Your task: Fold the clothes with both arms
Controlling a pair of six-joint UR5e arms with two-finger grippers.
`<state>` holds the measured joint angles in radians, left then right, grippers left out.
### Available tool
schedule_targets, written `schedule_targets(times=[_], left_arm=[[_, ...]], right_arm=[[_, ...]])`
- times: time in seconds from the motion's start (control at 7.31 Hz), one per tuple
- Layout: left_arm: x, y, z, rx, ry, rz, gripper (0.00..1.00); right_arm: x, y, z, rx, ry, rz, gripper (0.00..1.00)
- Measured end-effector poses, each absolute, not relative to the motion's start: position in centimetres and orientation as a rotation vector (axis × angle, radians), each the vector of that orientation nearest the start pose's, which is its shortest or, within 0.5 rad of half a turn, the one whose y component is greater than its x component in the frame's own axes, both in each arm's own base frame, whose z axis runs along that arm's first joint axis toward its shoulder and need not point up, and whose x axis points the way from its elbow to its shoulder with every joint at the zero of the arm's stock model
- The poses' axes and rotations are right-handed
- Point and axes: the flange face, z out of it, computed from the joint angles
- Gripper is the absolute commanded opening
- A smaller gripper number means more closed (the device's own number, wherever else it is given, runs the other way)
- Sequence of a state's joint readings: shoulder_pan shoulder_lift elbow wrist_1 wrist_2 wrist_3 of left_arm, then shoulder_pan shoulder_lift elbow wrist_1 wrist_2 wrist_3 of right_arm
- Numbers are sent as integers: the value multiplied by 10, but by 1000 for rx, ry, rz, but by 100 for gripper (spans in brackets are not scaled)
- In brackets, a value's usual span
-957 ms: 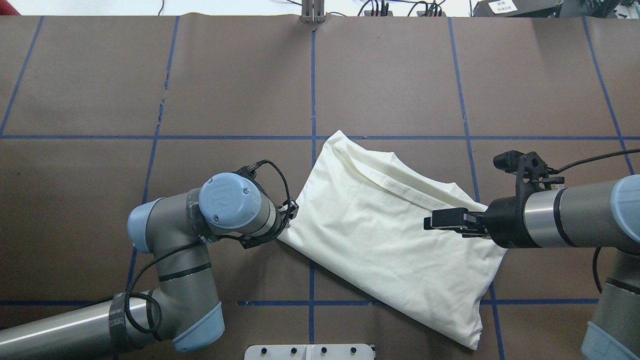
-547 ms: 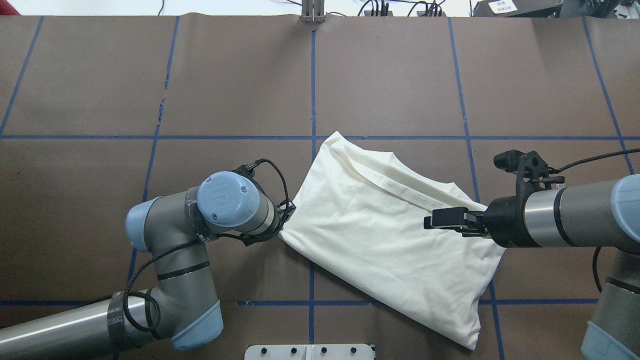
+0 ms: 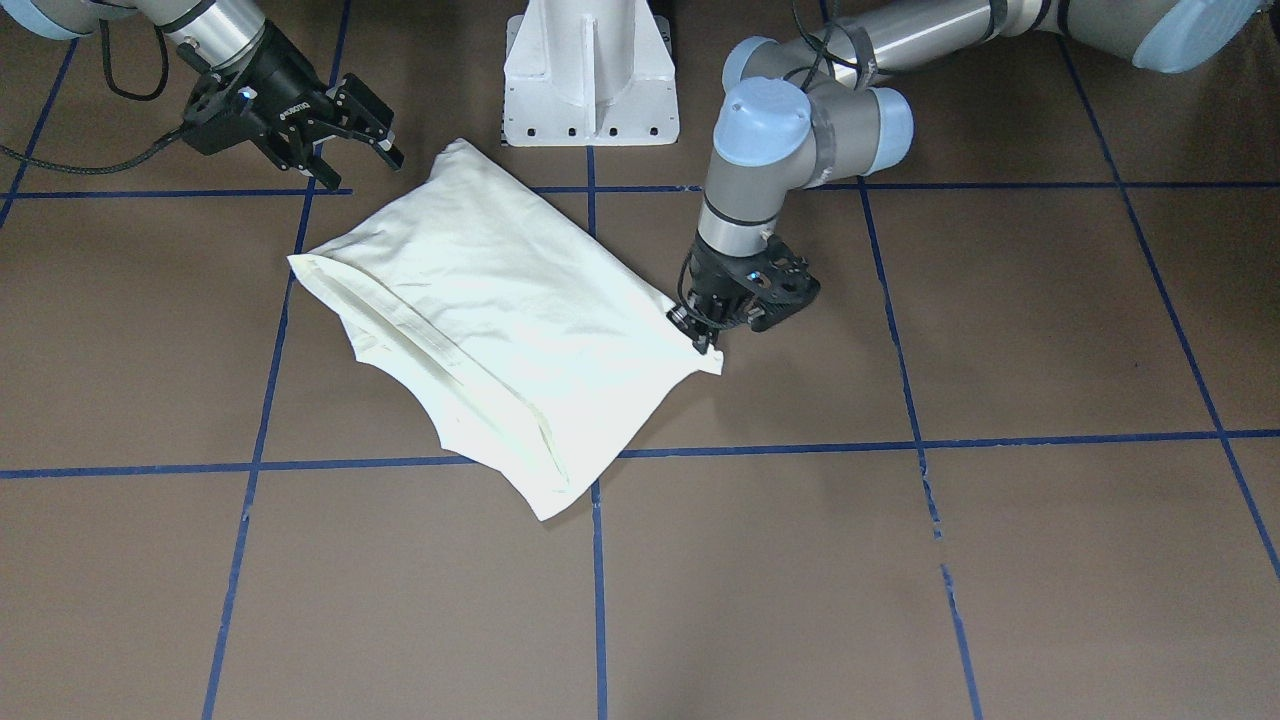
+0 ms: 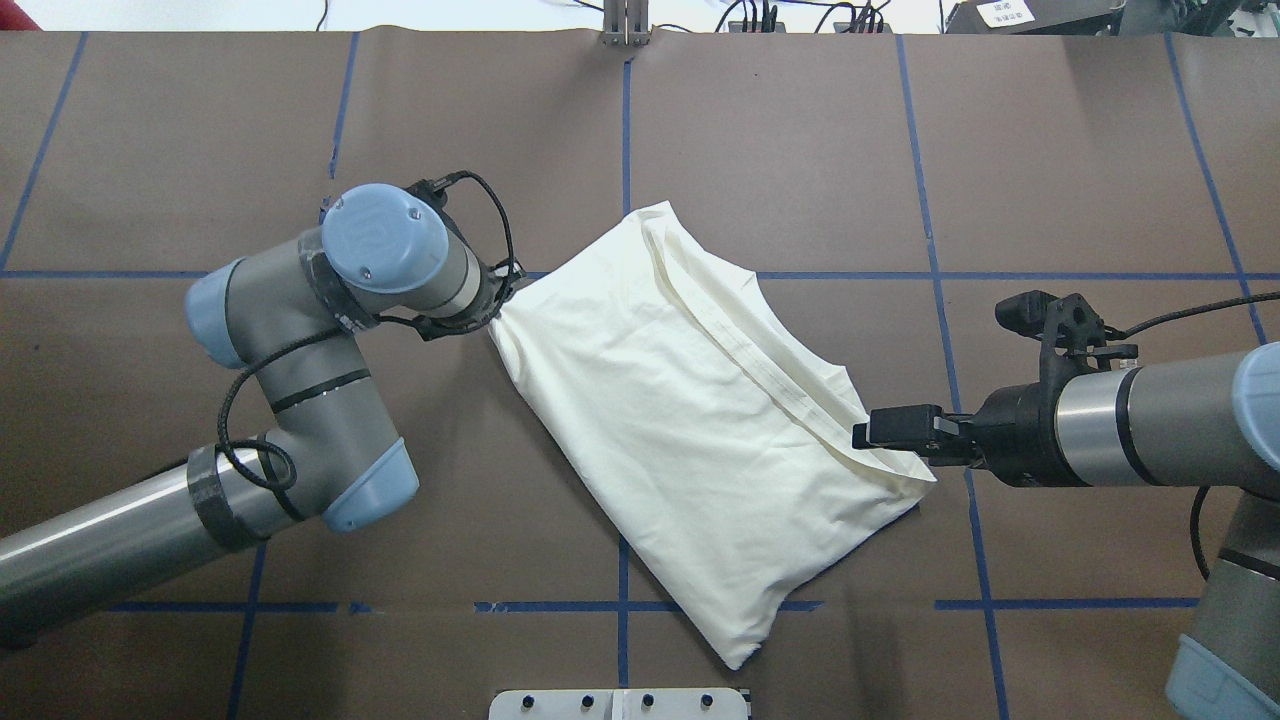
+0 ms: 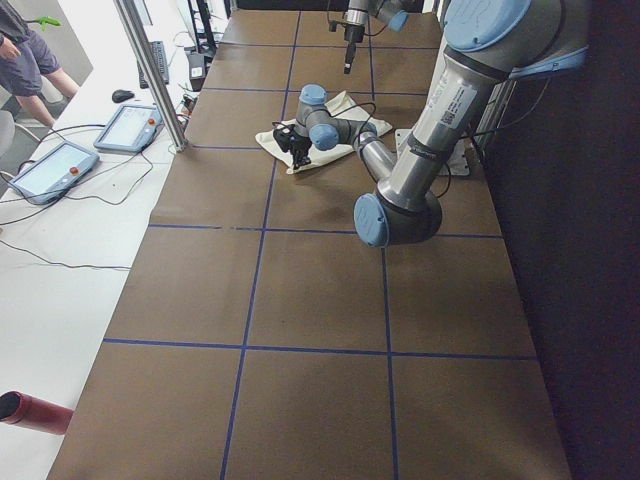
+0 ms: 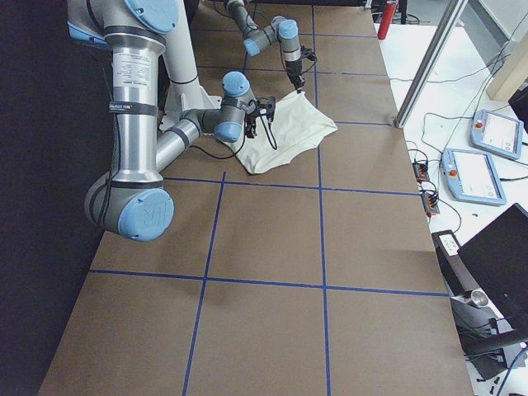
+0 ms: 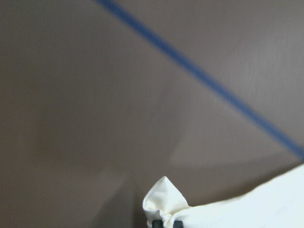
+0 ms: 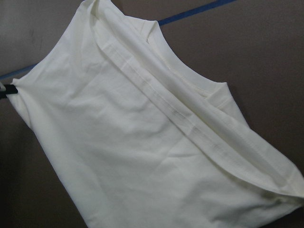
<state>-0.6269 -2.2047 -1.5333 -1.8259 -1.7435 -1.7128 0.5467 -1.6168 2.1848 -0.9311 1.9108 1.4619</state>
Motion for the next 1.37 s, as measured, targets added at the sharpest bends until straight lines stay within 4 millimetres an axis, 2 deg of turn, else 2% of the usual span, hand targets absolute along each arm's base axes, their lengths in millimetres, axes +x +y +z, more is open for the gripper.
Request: schedule_targets(times=[0.14, 0.27, 0.41, 0.55, 0.68, 0.96, 1.09, 1.37], left_arm=[[510, -561, 284, 126, 874, -658, 0], [523, -611, 282, 207, 897, -676, 0], [533, -646, 270, 264, 940, -686, 0], [539, -663, 260, 305, 973, -685, 0], [541, -671, 260, 335, 974, -678, 99], [538, -681, 270, 400, 933, -674, 100], [528, -690, 272, 437, 913, -684, 100], [492, -713, 266, 459, 869, -679, 100]], right_arm=[[-316, -314, 317, 109, -1225, 184, 100], [-313, -318, 318, 114, -1222, 193, 100], [-312, -320, 319, 117, -1221, 199, 100], [-311, -321, 319, 119, -1221, 201, 100], [-311, -321, 319, 119, -1220, 202, 100], [-311, -323, 321, 119, -1213, 206, 100], [-311, -324, 323, 119, -1207, 205, 100], [-313, -326, 327, 121, -1195, 203, 100]])
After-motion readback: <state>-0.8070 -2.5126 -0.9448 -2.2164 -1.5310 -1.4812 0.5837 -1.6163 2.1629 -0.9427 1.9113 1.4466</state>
